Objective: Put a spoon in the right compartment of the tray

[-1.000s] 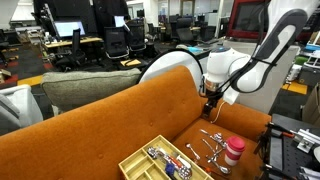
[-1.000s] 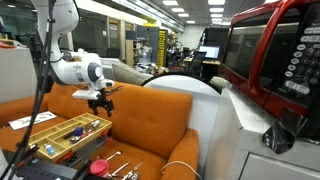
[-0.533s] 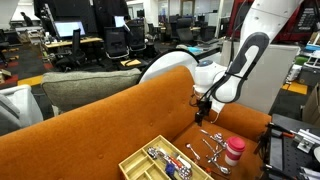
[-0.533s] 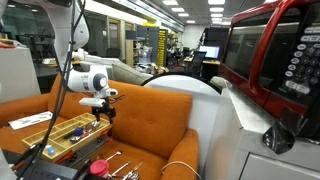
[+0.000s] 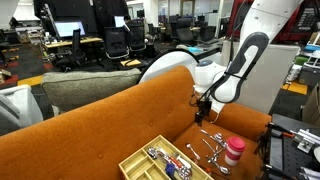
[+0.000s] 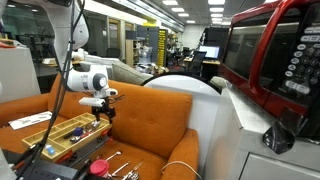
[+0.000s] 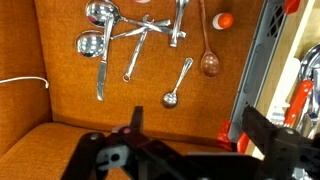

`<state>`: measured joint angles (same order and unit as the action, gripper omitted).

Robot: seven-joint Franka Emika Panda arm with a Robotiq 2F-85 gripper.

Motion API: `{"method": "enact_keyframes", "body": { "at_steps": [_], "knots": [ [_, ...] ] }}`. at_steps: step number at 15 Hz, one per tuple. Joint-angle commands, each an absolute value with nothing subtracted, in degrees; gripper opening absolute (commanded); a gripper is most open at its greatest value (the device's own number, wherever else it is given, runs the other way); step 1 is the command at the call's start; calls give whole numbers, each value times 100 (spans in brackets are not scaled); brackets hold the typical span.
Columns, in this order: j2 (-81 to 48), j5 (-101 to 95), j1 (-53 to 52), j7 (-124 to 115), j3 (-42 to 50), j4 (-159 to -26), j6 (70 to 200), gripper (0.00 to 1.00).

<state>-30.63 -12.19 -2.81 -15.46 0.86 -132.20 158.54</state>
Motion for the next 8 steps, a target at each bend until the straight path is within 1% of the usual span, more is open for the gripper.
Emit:
{"method": "enact_keyframes", "body": {
  "at_steps": [1, 4, 8],
  "knots": [
    [-3350, -738, -280, -1162, 7, -13082, 16185, 100],
    [-3834, -188, -98, -898, -280, -12897, 16732, 100],
    [-4763, 269, 217, -528, -669, -12338, 17032, 100]
  ]
}}
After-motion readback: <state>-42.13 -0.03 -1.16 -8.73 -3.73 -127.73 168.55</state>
